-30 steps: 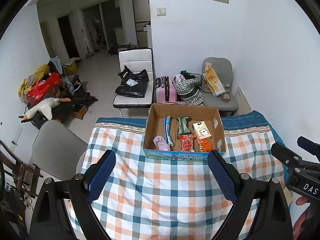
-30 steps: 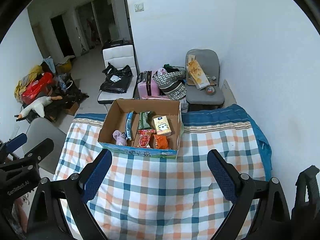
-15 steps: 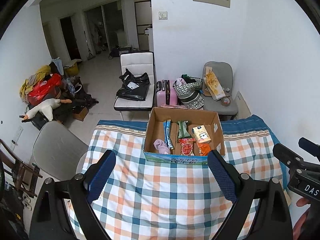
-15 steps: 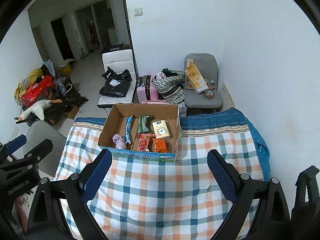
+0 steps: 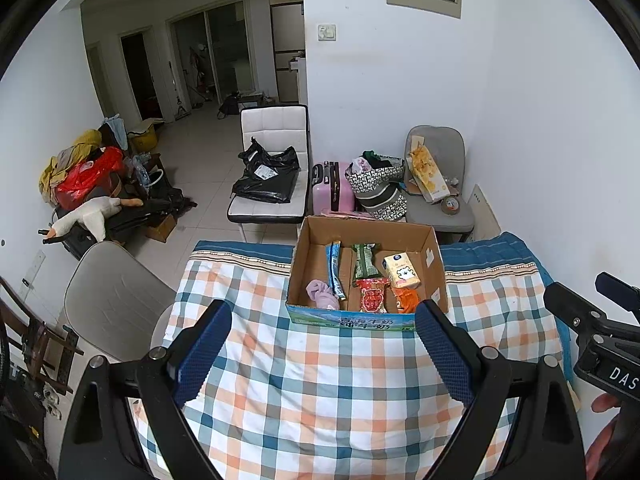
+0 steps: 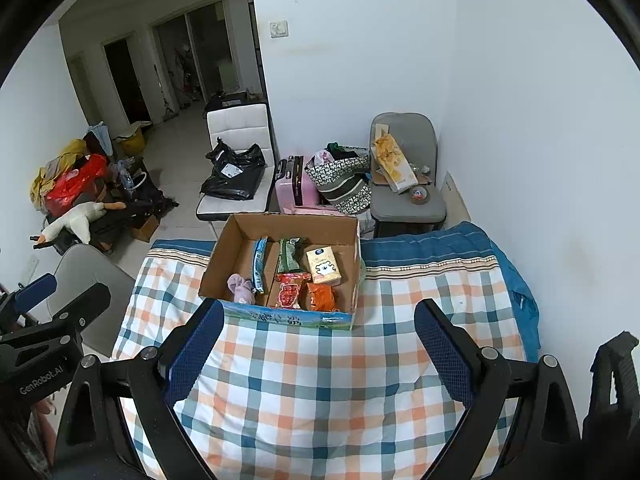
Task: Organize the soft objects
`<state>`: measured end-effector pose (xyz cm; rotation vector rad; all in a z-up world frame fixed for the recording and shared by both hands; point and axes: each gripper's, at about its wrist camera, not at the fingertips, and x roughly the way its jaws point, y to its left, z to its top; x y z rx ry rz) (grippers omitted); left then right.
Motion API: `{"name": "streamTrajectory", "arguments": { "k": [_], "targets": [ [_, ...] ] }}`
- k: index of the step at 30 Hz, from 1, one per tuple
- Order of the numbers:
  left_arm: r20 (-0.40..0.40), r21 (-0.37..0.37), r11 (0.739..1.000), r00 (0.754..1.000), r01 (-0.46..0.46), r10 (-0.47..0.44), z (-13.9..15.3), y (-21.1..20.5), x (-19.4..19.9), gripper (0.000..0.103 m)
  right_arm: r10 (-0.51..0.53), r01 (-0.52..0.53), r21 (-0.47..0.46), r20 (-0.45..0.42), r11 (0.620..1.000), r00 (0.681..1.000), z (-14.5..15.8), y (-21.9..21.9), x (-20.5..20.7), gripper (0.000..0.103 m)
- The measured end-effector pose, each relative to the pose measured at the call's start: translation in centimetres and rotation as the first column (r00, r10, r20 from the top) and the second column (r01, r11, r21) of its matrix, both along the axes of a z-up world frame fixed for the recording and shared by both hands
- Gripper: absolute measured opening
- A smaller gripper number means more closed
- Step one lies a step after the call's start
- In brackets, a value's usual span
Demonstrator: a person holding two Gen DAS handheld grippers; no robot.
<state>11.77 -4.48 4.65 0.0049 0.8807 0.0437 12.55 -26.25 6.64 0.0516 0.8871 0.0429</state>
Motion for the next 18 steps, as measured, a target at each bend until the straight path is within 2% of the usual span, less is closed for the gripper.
{"name": "streamTrajectory", "arguments": {
  "k": [18],
  "targets": [
    [-0.001,-0.008,1.000,1.000,-0.006,0.006,0.16,-0.31,-0.17,0.094,0.010,-0.010,-0.007,0.002,1.000,1.000,0.14,0.24,-0.03,0.098]
  ]
}}
